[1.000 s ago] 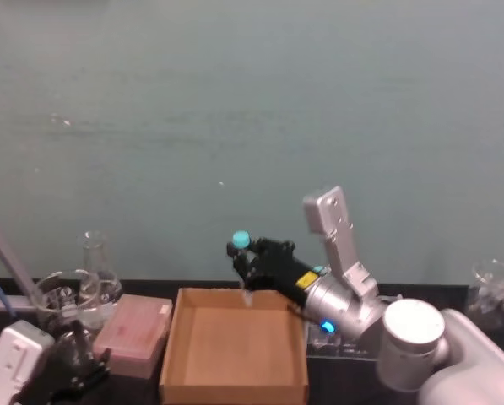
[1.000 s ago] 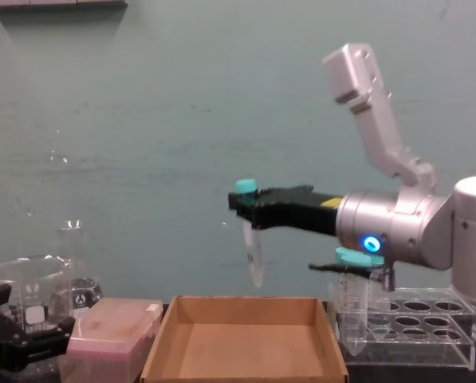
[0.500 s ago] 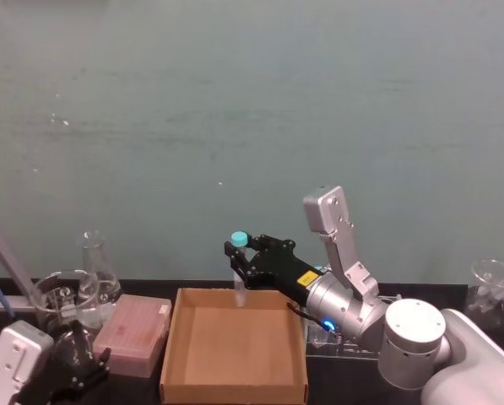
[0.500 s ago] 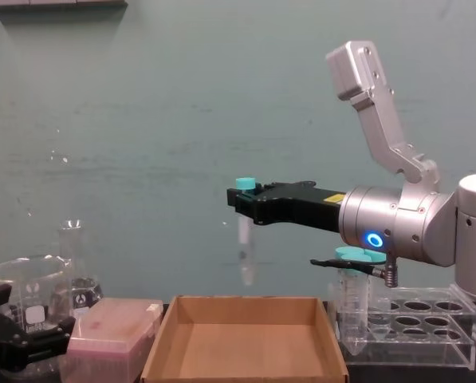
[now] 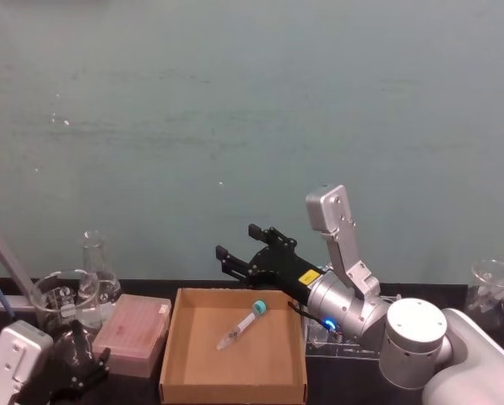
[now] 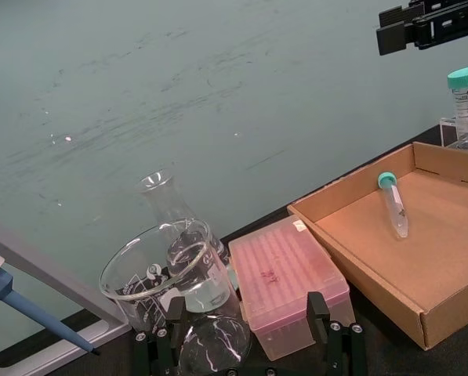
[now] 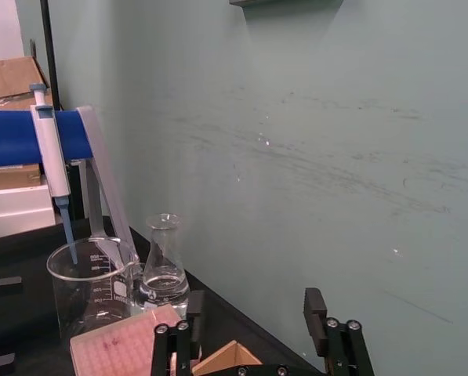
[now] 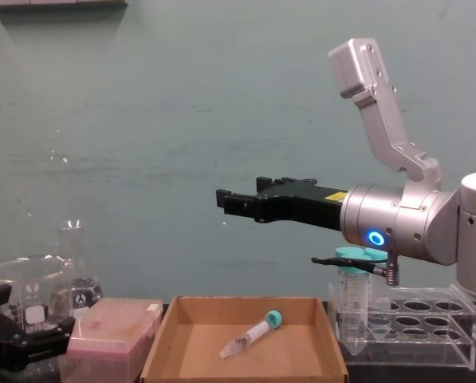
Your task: Use the right hand to move the test tube from the test tube rack into the box.
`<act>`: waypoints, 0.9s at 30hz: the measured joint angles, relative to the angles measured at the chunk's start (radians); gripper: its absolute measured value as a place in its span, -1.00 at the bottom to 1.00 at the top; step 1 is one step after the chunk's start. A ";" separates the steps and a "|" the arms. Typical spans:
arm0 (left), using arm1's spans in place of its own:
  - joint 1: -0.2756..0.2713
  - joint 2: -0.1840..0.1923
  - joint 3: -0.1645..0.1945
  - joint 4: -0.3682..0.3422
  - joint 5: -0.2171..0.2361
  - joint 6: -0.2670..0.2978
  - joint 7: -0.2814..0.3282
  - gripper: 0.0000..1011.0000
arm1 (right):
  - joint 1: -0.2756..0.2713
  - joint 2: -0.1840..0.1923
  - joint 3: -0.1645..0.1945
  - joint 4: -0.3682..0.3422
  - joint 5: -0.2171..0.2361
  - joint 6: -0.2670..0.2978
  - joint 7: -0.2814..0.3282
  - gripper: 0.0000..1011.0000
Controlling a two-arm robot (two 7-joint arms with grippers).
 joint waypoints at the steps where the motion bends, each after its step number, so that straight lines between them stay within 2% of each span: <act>1: 0.000 0.000 0.000 0.000 0.000 0.000 0.000 0.98 | 0.000 0.000 0.000 0.000 0.000 0.000 0.000 0.62; 8: 0.000 0.000 0.000 0.000 0.000 0.000 0.000 0.98 | -0.001 0.001 0.000 -0.002 0.001 0.000 0.000 0.97; 13: 0.000 0.000 0.000 0.000 0.000 0.000 0.000 0.98 | -0.008 0.006 0.000 -0.013 -0.004 -0.006 0.000 0.98; 16: 0.000 0.000 0.000 0.000 0.000 0.000 0.000 0.98 | -0.029 0.019 0.006 -0.056 -0.011 -0.023 -0.007 0.98; 20: 0.000 0.000 0.000 0.000 0.000 0.000 0.000 0.98 | -0.068 0.041 0.034 -0.144 -0.008 -0.063 -0.028 0.98; 23: 0.000 0.000 0.000 0.000 0.000 0.000 0.000 0.98 | -0.123 0.070 0.074 -0.249 -0.008 -0.125 -0.070 0.98; 25: 0.000 0.000 0.000 0.000 0.000 0.000 0.000 0.98 | -0.148 0.083 0.094 -0.288 -0.012 -0.148 -0.093 0.98; 26: 0.000 0.000 0.000 0.000 0.000 0.000 0.000 0.98 | -0.175 0.094 0.114 -0.327 -0.025 -0.167 -0.125 0.98; 27: 0.000 0.000 0.000 0.000 0.000 0.000 0.000 0.98 | -0.175 0.094 0.114 -0.327 -0.025 -0.167 -0.125 0.98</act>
